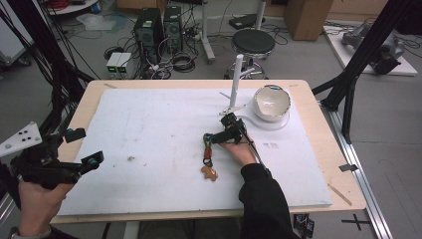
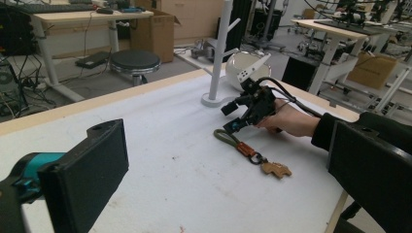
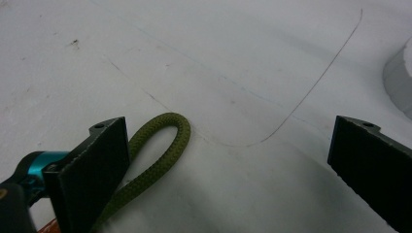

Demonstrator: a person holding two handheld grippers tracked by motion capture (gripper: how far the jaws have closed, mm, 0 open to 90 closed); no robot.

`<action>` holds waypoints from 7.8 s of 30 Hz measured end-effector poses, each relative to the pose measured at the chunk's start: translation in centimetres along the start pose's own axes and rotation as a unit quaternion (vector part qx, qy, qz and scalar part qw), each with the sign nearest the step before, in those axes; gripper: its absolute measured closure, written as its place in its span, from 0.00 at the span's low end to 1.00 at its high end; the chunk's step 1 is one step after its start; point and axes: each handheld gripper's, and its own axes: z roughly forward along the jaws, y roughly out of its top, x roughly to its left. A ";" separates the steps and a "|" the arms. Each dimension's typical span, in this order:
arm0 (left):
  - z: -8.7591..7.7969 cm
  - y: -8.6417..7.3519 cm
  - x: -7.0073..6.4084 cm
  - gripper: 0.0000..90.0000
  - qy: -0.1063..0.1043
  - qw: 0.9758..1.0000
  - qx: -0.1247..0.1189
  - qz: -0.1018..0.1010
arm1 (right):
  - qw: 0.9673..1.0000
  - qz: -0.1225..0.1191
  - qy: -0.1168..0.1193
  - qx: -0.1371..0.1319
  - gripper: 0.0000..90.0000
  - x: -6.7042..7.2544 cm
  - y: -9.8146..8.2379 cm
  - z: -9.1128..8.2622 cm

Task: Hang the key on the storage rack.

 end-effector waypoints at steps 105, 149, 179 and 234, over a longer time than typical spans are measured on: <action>1.7 1.4 -0.9 0.02 -0.016 1.000 -0.003 0.026 | 0.961 -0.112 -0.086 -0.238 0.94 2.6 6.5 -19.2; -0.1 2.1 -1.5 0.02 -0.027 0.999 -0.020 0.031 | 0.971 -0.075 -0.144 -0.176 0.94 -2.8 8.4 -11.8; -0.9 1.7 -0.8 0.02 -0.006 1.000 -0.014 0.022 | 0.973 -0.061 -0.145 -0.172 0.88 -3.7 8.2 -11.0; 3.0 2.2 -1.2 0.02 -0.019 0.999 -0.013 0.035 | 0.978 -0.083 -0.011 -0.189 0.01 3.7 2.5 -23.3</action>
